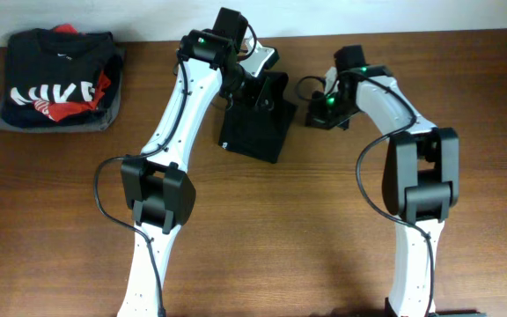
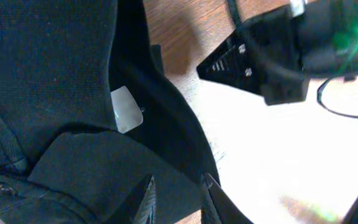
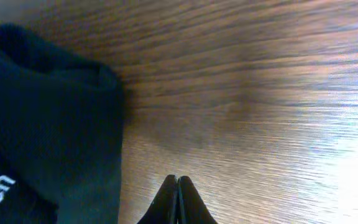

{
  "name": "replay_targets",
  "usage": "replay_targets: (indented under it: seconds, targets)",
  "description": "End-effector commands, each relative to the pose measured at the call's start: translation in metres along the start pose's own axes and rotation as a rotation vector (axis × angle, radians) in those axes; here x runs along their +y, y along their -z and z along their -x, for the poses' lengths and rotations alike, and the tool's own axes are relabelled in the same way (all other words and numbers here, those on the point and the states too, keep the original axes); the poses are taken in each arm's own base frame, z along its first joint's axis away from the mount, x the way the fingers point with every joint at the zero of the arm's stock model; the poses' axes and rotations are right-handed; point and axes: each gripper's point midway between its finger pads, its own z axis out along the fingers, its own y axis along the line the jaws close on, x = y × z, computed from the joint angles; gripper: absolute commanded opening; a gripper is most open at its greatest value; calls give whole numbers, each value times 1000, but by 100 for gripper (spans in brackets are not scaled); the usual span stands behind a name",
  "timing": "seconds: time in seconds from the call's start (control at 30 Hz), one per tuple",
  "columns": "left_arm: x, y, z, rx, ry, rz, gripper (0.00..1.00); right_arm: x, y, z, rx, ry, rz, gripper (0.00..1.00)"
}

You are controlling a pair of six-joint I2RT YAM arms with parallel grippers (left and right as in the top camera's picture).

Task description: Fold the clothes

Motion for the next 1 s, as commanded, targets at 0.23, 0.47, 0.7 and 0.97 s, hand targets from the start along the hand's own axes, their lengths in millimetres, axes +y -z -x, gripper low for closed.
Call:
replay_targets:
  seconds: [0.23, 0.47, 0.7, 0.97]
  targets:
    - [60, 44, 14, -110, 149, 75, 78, 45, 88, 27, -98, 160, 163, 53]
    - [129, 82, 5, -183, 339, 123, 87, 101, 99, 18, -101, 323, 320, 68]
    - [157, 97, -4, -196, 385, 174, 93, 136, 75, 2, -97, 443, 278, 61]
    - [161, 95, -14, -158, 404, 208, 94, 117, 41, -3, -96, 396, 15, 61]
